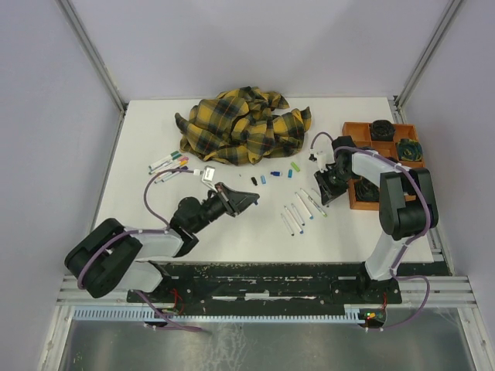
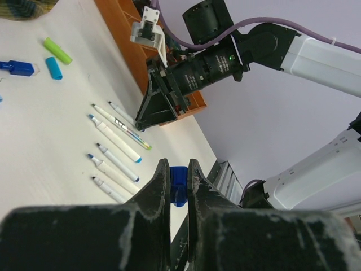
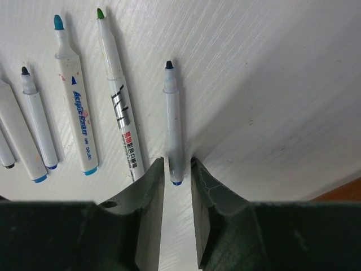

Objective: Open the pen caps
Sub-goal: Place the pen at the center of the board, then place the pen cap at the center of the board.

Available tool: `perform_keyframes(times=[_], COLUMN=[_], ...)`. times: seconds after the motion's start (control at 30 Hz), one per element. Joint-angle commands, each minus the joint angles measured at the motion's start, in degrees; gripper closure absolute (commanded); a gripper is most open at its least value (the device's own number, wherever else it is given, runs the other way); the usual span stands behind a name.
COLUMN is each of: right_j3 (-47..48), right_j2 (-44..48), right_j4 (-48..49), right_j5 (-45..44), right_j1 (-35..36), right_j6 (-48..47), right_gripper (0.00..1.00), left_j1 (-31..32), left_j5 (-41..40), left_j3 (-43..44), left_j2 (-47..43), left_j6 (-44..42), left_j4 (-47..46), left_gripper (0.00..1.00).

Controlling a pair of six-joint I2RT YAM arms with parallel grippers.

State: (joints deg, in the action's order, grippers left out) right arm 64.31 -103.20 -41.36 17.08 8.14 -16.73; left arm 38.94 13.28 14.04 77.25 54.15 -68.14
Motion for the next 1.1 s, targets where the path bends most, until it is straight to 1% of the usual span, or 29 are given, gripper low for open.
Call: perform_keyframes(times=[0.0, 0.13, 0.23, 0.33, 0.47, 0.57, 0.6, 0.7, 0.83, 0.93, 1.07], right_j3=[2.2, 2.3, 2.2, 2.0, 1.9, 1.5, 1.3, 0.6, -0.5, -0.8, -1.1], right_j2=[1.1, 3.4, 6.1, 9.1, 13.2, 16.4, 17.5, 20.9, 24.4, 26.1, 27.2], right_j4=[-0.8, -0.9, -0.8, -0.7, -1.3, -1.3, -1.2, -0.8, -0.1, 0.1, -0.1], right_j5=[1.9, 3.2, 3.4, 3.8, 7.0, 8.1, 8.2, 7.5, 7.5, 9.1, 11.1], right_j1=[0.1, -0.3, -0.7, -1.5, -3.6, -5.1, -5.6, -7.1, -10.0, -12.3, -15.0], right_j6=[0.5, 0.5, 0.4, 0.3, 1.1, 1.6, 1.6, 1.5, 1.7, 2.0, 1.9], right_gripper=[0.66, 0.64, 0.62, 0.61, 0.61, 0.60, 0.60, 0.60, 0.60, 0.59, 0.59], left_j1=[3.3, 5.3, 5.7, 6.0, 6.9, 7.7, 8.0, 9.0, 10.0, 10.4, 10.4], left_j5=[-7.0, -10.9, -12.2, -13.2, -14.0, -15.6, -16.8, -22.7, -29.8, -32.1, -33.0], left_j3=[5.5, 10.4, 15.1, 21.5, 32.7, 42.6, 47.6, 59.6, 78.4, 91.6, 104.7], left_j2=[0.5, 2.9, 6.6, 11.2, 18.9, 25.4, 27.7, 34.7, 45.6, 52.8, 61.2], left_j6=[-3.3, -4.5, -4.0, -2.6, -2.7, -2.6, -2.4, -1.4, -1.6, -1.6, -0.7], left_j4=[5.2, 11.1, 16.8, 24.0, 34.9, 44.5, 48.5, 61.3, 79.4, 88.3, 94.7], left_gripper=[0.97, 0.97, 0.97, 0.97, 0.97, 0.97, 0.97, 0.97, 0.97, 0.97, 0.97])
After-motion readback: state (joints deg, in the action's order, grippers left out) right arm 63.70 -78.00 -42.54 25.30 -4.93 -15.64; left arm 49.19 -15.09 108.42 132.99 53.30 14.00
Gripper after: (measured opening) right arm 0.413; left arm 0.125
